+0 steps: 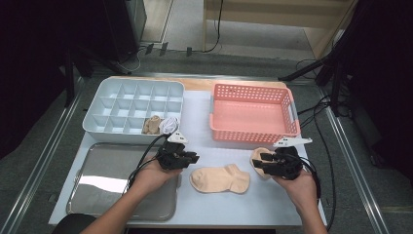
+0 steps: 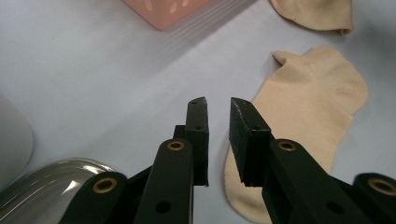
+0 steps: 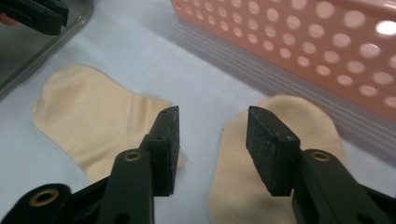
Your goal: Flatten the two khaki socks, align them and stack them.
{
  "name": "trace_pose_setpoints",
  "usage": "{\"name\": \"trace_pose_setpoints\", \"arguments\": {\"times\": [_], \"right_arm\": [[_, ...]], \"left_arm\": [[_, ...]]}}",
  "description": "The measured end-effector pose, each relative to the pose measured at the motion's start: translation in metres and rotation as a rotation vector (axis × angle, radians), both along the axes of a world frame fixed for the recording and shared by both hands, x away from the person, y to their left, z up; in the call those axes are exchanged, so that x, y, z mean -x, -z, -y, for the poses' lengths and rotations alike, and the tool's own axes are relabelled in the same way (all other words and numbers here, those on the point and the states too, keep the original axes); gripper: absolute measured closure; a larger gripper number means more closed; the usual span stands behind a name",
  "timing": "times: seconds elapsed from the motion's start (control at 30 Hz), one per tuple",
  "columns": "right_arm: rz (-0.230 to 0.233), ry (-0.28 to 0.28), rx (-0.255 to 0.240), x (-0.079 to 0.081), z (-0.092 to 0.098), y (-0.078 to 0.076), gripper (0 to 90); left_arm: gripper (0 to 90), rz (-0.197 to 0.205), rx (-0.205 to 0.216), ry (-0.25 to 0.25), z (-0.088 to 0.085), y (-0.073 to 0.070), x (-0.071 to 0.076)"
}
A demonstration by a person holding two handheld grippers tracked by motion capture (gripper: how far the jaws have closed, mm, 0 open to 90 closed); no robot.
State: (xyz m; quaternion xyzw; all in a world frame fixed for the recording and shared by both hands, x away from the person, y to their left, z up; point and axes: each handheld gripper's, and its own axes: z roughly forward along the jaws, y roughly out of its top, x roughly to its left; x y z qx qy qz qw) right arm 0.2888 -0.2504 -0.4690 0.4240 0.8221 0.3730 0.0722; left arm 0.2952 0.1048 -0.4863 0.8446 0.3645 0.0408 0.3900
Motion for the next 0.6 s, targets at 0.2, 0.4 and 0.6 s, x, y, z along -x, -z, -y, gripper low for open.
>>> {"name": "trace_pose_setpoints", "arguments": {"times": [0.2, 0.4, 0.6], "right_arm": [[-0.022, 0.034, -0.018, 0.000, 0.014, 0.000, 55.7], [-0.016, 0.097, -0.024, -0.004, 0.027, -0.002, 62.4], [-0.027, 0.085, -0.005, -0.016, 0.017, 0.006, 62.6]], "left_arm": [[78.1, 0.001, -0.003, 0.001, 0.000, 0.000, 0.000], [77.4, 0.003, 0.005, -0.001, 0.000, 0.000, -0.001], [76.1, 0.001, -0.002, 0.000, 0.000, 0.000, -0.001]]}}
